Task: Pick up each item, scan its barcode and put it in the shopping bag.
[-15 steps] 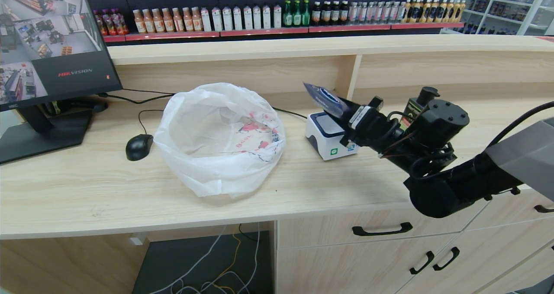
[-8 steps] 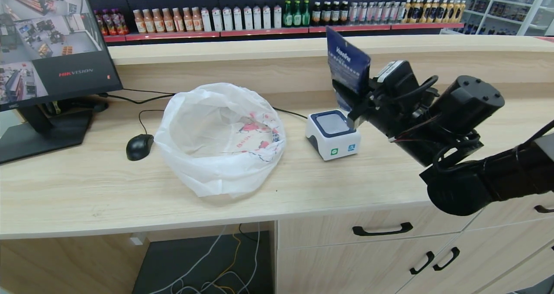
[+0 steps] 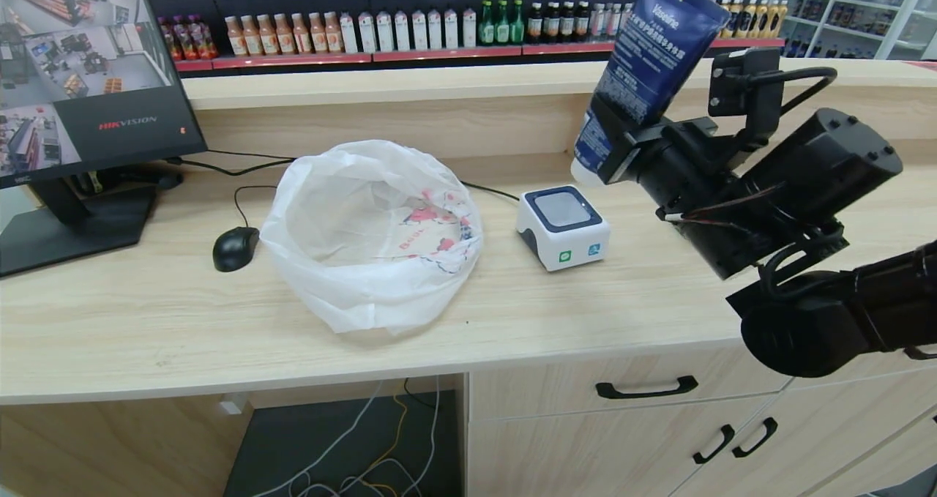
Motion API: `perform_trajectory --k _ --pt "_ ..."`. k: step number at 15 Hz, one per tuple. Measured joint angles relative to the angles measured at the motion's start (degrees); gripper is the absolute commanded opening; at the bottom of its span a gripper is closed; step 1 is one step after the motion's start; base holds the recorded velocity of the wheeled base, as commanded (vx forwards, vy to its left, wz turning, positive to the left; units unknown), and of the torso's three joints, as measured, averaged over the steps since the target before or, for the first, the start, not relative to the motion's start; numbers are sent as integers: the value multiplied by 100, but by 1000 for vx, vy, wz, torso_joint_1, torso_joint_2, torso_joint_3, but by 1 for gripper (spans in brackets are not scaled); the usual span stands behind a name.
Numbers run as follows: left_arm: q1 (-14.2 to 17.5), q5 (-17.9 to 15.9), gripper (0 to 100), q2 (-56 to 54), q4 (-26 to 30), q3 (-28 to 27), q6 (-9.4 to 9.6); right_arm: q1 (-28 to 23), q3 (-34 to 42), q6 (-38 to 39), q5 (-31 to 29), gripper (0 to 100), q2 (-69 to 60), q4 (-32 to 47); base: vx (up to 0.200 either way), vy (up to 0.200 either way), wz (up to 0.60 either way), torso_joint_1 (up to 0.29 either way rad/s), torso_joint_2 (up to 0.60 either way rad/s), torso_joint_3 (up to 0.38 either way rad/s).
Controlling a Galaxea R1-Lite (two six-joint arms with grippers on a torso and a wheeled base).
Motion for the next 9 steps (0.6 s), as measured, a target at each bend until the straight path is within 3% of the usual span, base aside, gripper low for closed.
perform_trajectory --k 5,8,9 --pt "0 0 100 0 0 0 -7 39 254 330 -123 0 174 -889 0 0 0 0 0 0" --pt "0 0 100 0 0 0 -9 30 258 391 -132 0 336 -944 0 0 0 0 0 0" --pt "0 -1 100 0 0 0 -9 35 251 396 -129 0 358 -952 0 200 0 2 2 2"
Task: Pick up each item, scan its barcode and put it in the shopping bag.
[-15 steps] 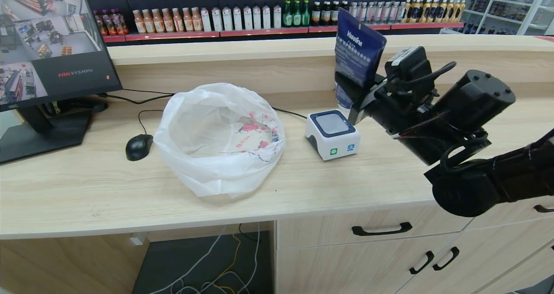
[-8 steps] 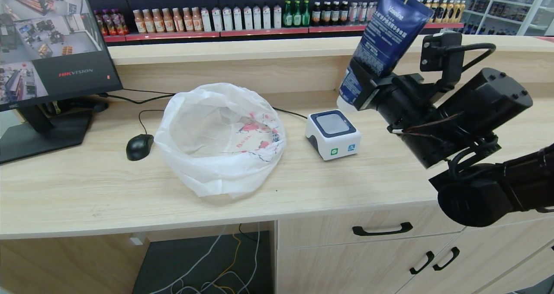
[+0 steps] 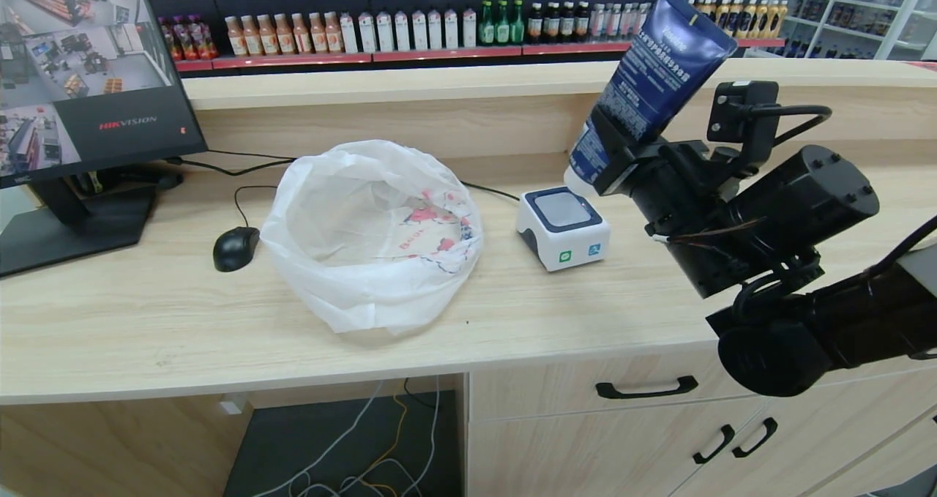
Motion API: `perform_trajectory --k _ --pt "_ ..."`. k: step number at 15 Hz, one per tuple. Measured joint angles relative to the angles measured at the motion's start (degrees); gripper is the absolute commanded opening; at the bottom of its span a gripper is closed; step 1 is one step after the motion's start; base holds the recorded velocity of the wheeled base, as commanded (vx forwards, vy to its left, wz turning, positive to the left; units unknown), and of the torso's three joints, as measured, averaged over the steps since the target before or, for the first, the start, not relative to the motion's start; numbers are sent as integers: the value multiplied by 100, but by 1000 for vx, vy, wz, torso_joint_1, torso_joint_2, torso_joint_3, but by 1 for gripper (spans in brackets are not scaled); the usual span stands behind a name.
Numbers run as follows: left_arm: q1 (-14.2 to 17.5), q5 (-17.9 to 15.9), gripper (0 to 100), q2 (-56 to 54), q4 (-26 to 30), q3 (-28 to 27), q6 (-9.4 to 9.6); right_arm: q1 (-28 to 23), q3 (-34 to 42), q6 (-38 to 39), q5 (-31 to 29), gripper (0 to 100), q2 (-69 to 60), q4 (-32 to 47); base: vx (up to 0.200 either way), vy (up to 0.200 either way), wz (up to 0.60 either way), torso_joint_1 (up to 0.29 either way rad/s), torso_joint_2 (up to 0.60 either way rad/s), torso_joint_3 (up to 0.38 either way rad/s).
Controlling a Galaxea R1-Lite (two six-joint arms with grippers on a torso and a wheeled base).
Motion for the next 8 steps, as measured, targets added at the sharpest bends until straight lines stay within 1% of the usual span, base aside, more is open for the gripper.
perform_trajectory --k 8 --pt "2 0 100 0 0 0 6 -29 28 -141 6 0 56 -6 0 200 0 0 2 4"
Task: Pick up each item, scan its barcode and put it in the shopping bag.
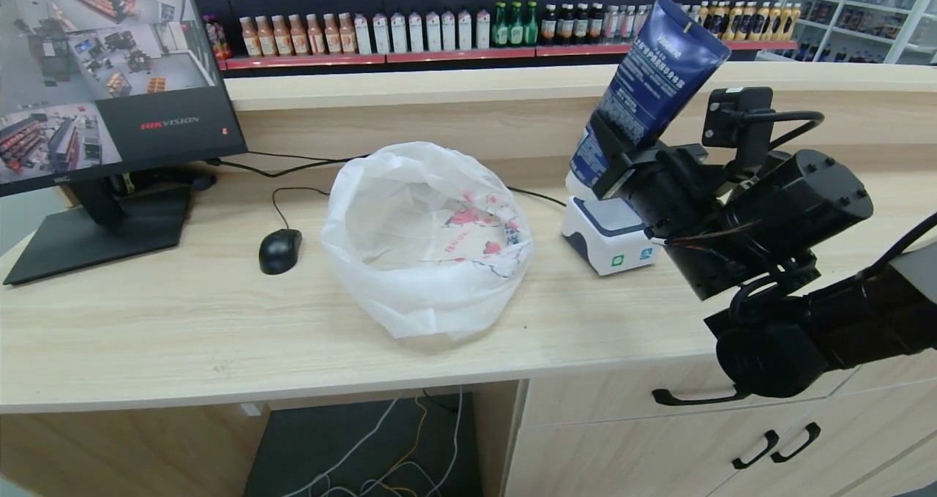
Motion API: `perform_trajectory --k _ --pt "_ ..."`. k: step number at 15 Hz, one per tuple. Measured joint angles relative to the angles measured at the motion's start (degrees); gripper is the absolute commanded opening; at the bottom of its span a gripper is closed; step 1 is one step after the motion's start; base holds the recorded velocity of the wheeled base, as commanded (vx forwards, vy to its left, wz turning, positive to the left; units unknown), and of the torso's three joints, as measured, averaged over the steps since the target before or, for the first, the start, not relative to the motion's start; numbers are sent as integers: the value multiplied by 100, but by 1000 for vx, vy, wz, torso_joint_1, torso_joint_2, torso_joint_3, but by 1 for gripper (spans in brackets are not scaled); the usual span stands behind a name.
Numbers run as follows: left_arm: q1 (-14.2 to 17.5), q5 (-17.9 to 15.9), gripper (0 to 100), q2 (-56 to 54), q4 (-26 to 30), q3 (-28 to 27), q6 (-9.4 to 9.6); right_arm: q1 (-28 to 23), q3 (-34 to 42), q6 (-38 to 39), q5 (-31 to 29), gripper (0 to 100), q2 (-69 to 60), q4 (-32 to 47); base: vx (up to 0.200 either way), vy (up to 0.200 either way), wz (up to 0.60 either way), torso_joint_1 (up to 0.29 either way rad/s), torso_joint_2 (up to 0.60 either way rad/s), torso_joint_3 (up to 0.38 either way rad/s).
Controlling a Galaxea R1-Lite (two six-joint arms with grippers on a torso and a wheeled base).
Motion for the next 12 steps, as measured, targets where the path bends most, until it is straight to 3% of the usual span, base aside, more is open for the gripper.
perform_trajectory --k 6,12 --pt "-5 1 100 0 0 0 2 29 -23 -218 -2 0 51 9 0 200 0 2 0 2" --pt "0 1 100 0 0 0 9 534 63 -266 -176 0 66 217 0 0 0 0 0 0"
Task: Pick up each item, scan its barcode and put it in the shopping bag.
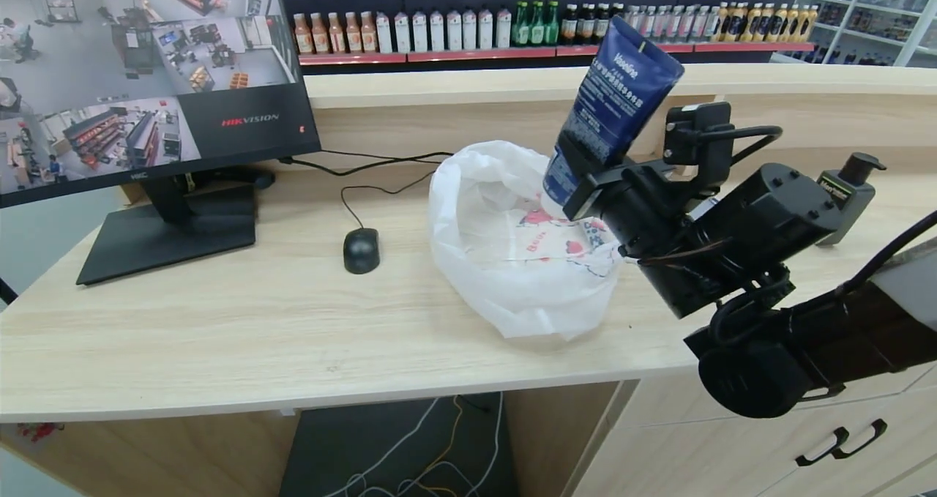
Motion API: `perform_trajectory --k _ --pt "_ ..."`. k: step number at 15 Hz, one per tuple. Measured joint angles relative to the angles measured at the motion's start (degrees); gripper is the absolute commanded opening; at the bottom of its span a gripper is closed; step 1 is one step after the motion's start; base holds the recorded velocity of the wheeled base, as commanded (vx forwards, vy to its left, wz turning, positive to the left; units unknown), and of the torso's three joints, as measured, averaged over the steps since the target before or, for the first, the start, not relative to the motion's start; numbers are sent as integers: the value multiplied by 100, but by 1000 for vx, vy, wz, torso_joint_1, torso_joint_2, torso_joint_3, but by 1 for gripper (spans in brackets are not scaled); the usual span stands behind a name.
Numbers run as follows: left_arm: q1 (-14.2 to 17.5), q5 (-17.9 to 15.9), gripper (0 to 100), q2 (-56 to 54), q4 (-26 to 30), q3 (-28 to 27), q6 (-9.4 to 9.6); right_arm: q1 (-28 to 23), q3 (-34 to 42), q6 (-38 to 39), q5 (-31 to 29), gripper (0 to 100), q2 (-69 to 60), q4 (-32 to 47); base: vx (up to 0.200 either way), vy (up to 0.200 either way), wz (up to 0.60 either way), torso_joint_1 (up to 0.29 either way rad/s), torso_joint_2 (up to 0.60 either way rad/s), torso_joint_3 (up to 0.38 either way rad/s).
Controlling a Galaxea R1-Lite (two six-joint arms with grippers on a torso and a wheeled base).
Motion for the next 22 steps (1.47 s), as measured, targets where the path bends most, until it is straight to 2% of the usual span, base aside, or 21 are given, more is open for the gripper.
perform_trajectory --k 6,11,22 --pt "-2 0 100 0 0 0 2 394 -105 -65 -106 0 236 462 0 0 0 0 0 0" --pt "-2 0 100 0 0 0 0 478 -260 -141 -503 0 722 375 0 0 0 0 0 0" --pt "-2 0 100 0 0 0 2 483 -343 -104 -479 0 1187 352 0 0 0 0 0 0"
